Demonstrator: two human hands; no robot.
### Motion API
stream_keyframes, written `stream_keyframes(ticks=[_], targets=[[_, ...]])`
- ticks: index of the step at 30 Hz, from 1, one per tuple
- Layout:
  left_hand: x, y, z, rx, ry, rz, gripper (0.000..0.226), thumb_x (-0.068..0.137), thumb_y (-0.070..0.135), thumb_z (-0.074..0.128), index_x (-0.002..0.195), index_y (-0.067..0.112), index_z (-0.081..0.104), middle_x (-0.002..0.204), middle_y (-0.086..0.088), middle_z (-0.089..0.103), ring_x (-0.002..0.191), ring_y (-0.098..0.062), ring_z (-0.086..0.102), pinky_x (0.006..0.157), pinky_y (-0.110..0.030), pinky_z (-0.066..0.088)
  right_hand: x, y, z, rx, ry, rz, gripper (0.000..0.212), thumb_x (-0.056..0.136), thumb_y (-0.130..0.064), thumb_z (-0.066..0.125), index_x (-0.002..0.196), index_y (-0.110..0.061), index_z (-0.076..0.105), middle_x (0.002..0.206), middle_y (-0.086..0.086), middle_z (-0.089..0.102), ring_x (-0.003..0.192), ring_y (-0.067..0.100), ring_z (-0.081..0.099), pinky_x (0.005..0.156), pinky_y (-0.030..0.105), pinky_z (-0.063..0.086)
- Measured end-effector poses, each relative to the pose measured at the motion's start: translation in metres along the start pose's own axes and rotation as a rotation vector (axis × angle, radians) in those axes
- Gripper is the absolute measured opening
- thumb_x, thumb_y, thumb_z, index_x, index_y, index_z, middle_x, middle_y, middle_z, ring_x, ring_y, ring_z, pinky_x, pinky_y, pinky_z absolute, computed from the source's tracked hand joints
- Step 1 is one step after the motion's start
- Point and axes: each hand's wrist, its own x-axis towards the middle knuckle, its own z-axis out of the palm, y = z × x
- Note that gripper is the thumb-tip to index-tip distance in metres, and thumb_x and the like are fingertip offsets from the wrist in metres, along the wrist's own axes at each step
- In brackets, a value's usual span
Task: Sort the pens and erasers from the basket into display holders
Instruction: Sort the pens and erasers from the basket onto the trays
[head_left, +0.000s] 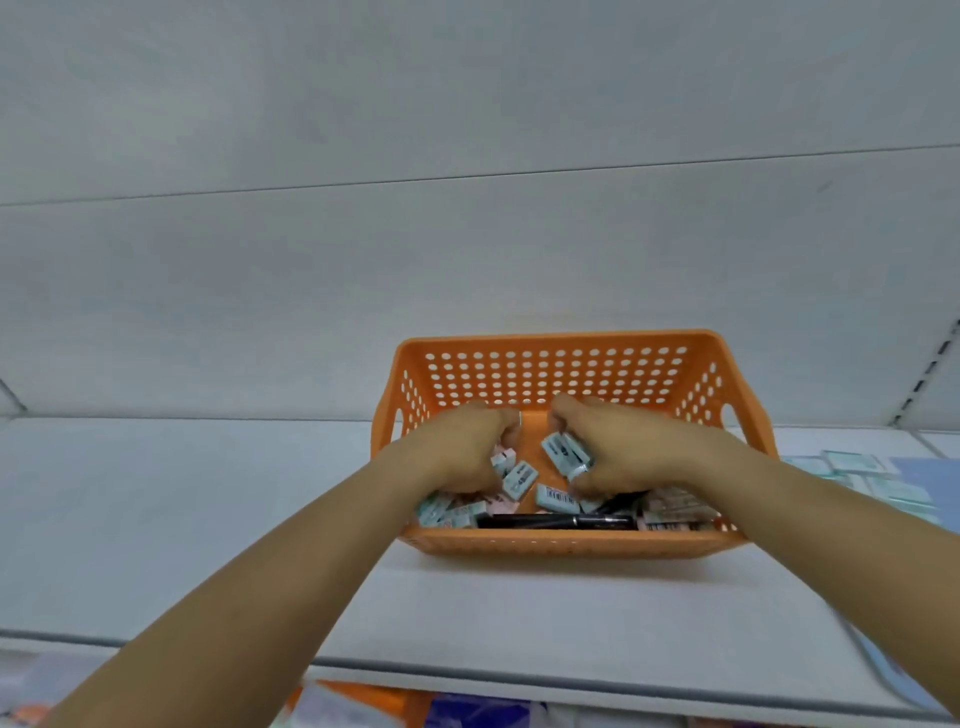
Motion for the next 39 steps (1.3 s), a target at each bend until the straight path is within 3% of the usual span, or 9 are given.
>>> stream_keyframes(ticks=[3, 9, 13, 17, 20, 23, 27, 33, 39], targets=[[0.000, 0.000, 0.002, -0.039, 0.016, 0.037, 0.033, 0.078, 0.024, 0.075, 0.091, 0.033, 0.046, 0.096, 0.011, 0.055, 0.087, -0.013, 0.054, 0.060, -0.025, 0.038, 0.000, -0.005, 0.002, -0.002, 0.037, -0.089, 0.035, 0.083, -0.031, 0.070, 0.097, -0.034, 0.039, 0.087, -0.012, 0.053, 0.073, 0.005, 0.050, 0.056, 0.026, 0.037], [-0.005, -0.001, -0.004, -0.117, 0.085, -0.014, 0.031, 0.090, 0.031, 0.066, 0.118, 0.035, 0.054, 0.124, 0.004, 0.056, 0.093, -0.012, 0.055, 0.067, -0.022, 0.044, -0.004, -0.010, -0.001, -0.113, -0.009, -0.166, 0.013, 0.094, -0.032, 0.057, 0.106, -0.031, 0.061, 0.097, -0.007, 0.060, 0.083, 0.014, 0.055, 0.071, 0.037, 0.050], [-0.022, 0.006, -0.016, -0.387, 0.253, -0.074, 0.026, 0.090, 0.030, 0.066, 0.108, 0.042, 0.052, 0.114, 0.009, 0.057, 0.083, -0.010, 0.065, 0.061, -0.022, 0.055, -0.012, -0.011, -0.012, 0.071, 0.171, -0.136, 0.006, 0.095, -0.029, 0.056, 0.090, -0.031, 0.058, 0.092, -0.008, 0.062, 0.083, 0.014, 0.060, 0.075, 0.037, 0.054], [-0.045, 0.020, -0.020, -0.775, 0.399, -0.108, 0.023, 0.091, 0.033, 0.066, 0.104, 0.045, 0.052, 0.103, 0.019, 0.061, 0.065, -0.003, 0.070, 0.046, -0.013, 0.049, -0.027, -0.005, -0.026, 0.379, 0.420, -0.052, 0.004, 0.094, -0.027, 0.061, 0.090, -0.028, 0.060, 0.087, -0.014, 0.057, 0.078, 0.008, 0.056, 0.063, 0.024, 0.043], [-0.054, 0.043, -0.018, -1.036, 0.445, -0.097, 0.020, 0.091, 0.031, 0.066, 0.108, 0.038, 0.057, 0.101, 0.011, 0.068, 0.071, -0.011, 0.072, 0.064, -0.025, 0.060, -0.050, 0.002, -0.034, 0.679, 0.437, -0.017, 0.006, 0.091, -0.029, 0.066, 0.086, -0.026, 0.064, 0.070, -0.014, 0.064, 0.061, 0.003, 0.061, 0.056, 0.020, 0.046], [-0.057, 0.075, -0.016, -1.165, 0.429, -0.040, 0.020, 0.088, 0.029, 0.068, 0.107, 0.031, 0.063, 0.101, 0.002, 0.071, 0.070, -0.017, 0.070, 0.075, -0.035, 0.061, -0.079, 0.013, -0.038, 0.827, 0.432, -0.030, 0.006, 0.090, -0.026, 0.067, 0.085, -0.023, 0.066, 0.069, -0.010, 0.068, 0.056, 0.007, 0.062, 0.053, 0.021, 0.047], [-0.052, 0.132, -0.017, -1.294, 0.398, 0.065, 0.017, 0.092, 0.021, 0.064, 0.108, 0.025, 0.065, 0.094, 0.006, 0.073, 0.069, -0.010, 0.068, 0.061, -0.023, 0.056, -0.123, 0.043, -0.045, 0.989, 0.465, -0.068, 0.004, 0.091, -0.014, 0.066, 0.088, -0.016, 0.069, 0.064, -0.005, 0.066, 0.050, 0.007, 0.054, 0.046, 0.019, 0.044], [-0.026, 0.234, -0.006, -1.311, 0.305, 0.254, 0.014, 0.093, 0.013, 0.061, 0.105, 0.018, 0.064, 0.087, 0.006, 0.071, 0.067, -0.007, 0.065, 0.059, -0.021, 0.053, -0.197, 0.131, -0.041, 1.106, 0.556, 0.049, 0.007, 0.092, -0.008, 0.062, 0.091, -0.001, 0.064, 0.065, 0.004, 0.057, 0.048, 0.011, 0.045, 0.044, 0.018, 0.036], [0.009, 0.313, 0.024, -1.423, 0.150, 0.212, 0.015, 0.092, 0.010, 0.061, 0.107, 0.013, 0.064, 0.088, -0.001, 0.069, 0.070, -0.013, 0.064, 0.061, -0.022, 0.053, -0.250, 0.248, 0.002, 0.719, 0.360, 0.491, 0.018, 0.091, -0.013, 0.063, 0.075, -0.010, 0.055, 0.063, -0.002, 0.055, 0.051, 0.013, 0.047, 0.054, 0.024, 0.038]])
